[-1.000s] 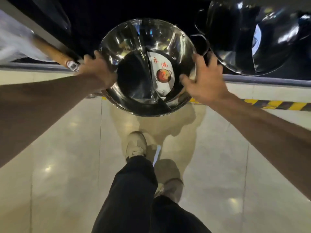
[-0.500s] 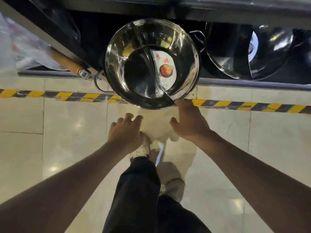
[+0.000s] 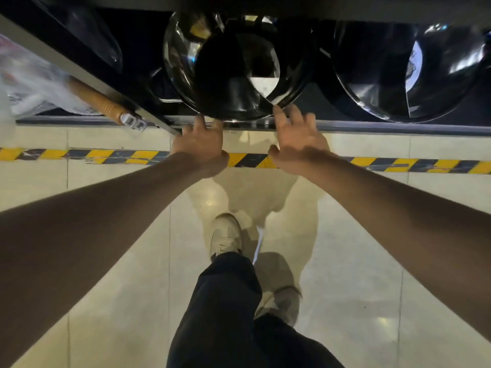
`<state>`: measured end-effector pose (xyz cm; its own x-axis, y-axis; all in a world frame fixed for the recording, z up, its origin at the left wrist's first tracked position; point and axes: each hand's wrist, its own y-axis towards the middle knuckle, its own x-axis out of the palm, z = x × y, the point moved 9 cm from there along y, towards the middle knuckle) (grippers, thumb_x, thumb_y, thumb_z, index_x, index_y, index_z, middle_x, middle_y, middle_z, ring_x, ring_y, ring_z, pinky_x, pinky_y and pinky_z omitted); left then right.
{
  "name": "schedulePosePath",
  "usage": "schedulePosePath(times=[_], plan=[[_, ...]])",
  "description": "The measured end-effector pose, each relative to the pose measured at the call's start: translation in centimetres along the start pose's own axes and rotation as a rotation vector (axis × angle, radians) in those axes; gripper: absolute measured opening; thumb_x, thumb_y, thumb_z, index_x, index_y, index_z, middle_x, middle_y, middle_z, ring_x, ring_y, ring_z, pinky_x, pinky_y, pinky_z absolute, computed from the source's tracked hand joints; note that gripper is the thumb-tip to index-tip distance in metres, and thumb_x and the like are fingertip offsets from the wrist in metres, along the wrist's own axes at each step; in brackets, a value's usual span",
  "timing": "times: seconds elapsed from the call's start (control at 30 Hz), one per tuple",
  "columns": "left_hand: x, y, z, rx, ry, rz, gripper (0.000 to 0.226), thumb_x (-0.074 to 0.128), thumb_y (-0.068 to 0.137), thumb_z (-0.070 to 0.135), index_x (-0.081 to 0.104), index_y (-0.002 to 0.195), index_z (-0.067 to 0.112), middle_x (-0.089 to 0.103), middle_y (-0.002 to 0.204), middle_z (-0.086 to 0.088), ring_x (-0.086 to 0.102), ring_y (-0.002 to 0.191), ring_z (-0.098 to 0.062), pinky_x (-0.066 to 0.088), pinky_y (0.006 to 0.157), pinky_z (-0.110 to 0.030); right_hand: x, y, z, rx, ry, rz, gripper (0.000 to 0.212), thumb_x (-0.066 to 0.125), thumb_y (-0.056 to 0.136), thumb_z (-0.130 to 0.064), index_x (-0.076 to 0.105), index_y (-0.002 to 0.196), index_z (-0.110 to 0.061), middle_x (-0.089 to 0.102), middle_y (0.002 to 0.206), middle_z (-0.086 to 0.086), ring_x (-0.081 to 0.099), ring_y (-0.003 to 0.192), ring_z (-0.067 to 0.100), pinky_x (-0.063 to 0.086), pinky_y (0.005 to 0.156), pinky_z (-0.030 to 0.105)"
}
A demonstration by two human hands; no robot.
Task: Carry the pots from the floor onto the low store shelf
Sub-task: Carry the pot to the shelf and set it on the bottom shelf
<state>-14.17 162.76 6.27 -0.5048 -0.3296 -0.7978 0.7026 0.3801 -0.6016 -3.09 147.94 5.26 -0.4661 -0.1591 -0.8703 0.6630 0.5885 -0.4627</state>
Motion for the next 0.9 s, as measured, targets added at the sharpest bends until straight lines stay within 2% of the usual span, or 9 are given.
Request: schedulePosePath(times=[0.07, 0.13, 0.2, 0.33, 0.43, 0.57, 0.7, 0.8, 0.9], plan=[[-0.6, 1.3, -0.4, 0.013, 0.033, -0.015, 0.075, 0.062, 0.088, 0.033, 0.025, 0.150, 0.017, 0.024, 0.155, -0.020, 0.038, 0.132, -0.049, 0.041, 0.098, -0.058, -0.6, 1.7, 0.0, -0.021, -0.070, -0.055, 0.075, 0.060, 0.086, -0.034, 0.026, 0.150, -0.015, 0.017, 0.159, 0.013, 0.029, 0.129, 0.041, 0.046, 0.089, 0.048], [-1.4, 2.5, -0.7, 0.037, 0.035, -0.026, 0.080, 0.062, 0.088, 0.034, 0.019, 0.155, 0.021, 0.011, 0.164, -0.017, 0.034, 0.137, -0.049, 0.038, 0.103, -0.058, -0.8, 3.2, 0.2, -0.039, -0.128, -0.144, 0.076, 0.061, 0.087, -0.033, 0.026, 0.151, -0.015, 0.003, 0.165, 0.010, 0.023, 0.136, 0.043, 0.045, 0.094, 0.050], [-2.2, 3.4, -1.1, 0.026, 0.009, -0.042, 0.081, 0.062, 0.088, 0.033, 0.017, 0.156, 0.023, 0.010, 0.165, -0.016, 0.033, 0.138, -0.049, 0.036, 0.105, -0.057, -1.5, 4.2, 0.2, -0.040, -0.133, -0.190, 0.075, 0.061, 0.086, -0.030, 0.026, 0.152, -0.017, 0.000, 0.166, 0.008, 0.020, 0.140, 0.042, 0.044, 0.095, 0.052], [-3.2, 2.4, -1.5, 0.009, -0.043, -0.057, 0.072, 0.061, 0.086, 0.030, 0.029, 0.150, 0.020, 0.033, 0.148, -0.019, 0.044, 0.126, -0.048, 0.041, 0.098, -0.057, -3.3, 3.3, -0.1, -0.038, -0.072, -0.135, 0.066, 0.059, 0.086, -0.033, 0.035, 0.145, -0.017, 0.017, 0.159, 0.014, 0.027, 0.135, 0.043, 0.046, 0.090, 0.052], [-2.6, -0.7, -1.6, 0.029, -0.060, -0.086, 0.069, 0.060, 0.087, 0.032, 0.031, 0.148, 0.017, 0.036, 0.144, -0.020, 0.047, 0.126, -0.047, 0.046, 0.097, -0.056, -3.4, -0.6, 0.6, -0.015, -0.012, -0.100, 0.058, 0.057, 0.086, -0.033, 0.040, 0.140, -0.019, 0.036, 0.138, 0.016, 0.036, 0.126, 0.041, 0.046, 0.088, 0.050], [0.1, -5.6, -2.3, 0.003, -0.045, -0.198, 0.064, 0.057, 0.089, 0.035, 0.031, 0.145, 0.017, 0.037, 0.143, -0.019, 0.050, 0.123, -0.045, 0.047, 0.096, -0.054, -0.9, -8.4, 3.3, 0.031, 0.043, -0.284, 0.056, 0.056, 0.088, -0.036, 0.042, 0.140, -0.020, 0.044, 0.135, 0.014, 0.041, 0.126, 0.039, 0.048, 0.094, 0.049], [2.7, -10.1, -1.9, -0.033, -0.034, -0.332, 0.067, 0.055, 0.092, 0.037, 0.026, 0.149, 0.018, 0.035, 0.149, -0.018, 0.047, 0.130, -0.041, 0.046, 0.099, -0.050, 1.1, -15.7, 7.1, 0.102, 0.081, -0.447, 0.051, 0.053, 0.089, -0.039, 0.048, 0.136, -0.021, 0.051, 0.132, 0.012, 0.045, 0.121, 0.036, 0.047, 0.093, 0.045], [3.1, -12.2, -0.2, -0.031, -0.016, -0.351, 0.060, 0.053, 0.092, 0.038, 0.031, 0.144, 0.017, 0.041, 0.140, -0.018, 0.052, 0.122, -0.041, 0.049, 0.095, -0.050, 0.8, -18.9, 10.2, 0.142, 0.068, -0.459, 0.050, 0.049, 0.090, -0.039, 0.047, 0.137, -0.022, 0.052, 0.126, 0.010, 0.046, 0.118, 0.034, 0.048, 0.089, 0.043], [2.7, -12.8, 1.9, -0.057, -0.061, -0.371, 0.060, 0.053, 0.092, 0.038, 0.031, 0.145, 0.019, 0.040, 0.140, -0.016, 0.053, 0.121, -0.039, 0.050, 0.095, -0.050, 0.0, -20.2, 12.6, 0.178, 0.070, -0.448, 0.051, 0.047, 0.090, -0.037, 0.044, 0.139, -0.022, 0.052, 0.124, 0.009, 0.045, 0.118, 0.035, 0.049, 0.089, 0.045]])
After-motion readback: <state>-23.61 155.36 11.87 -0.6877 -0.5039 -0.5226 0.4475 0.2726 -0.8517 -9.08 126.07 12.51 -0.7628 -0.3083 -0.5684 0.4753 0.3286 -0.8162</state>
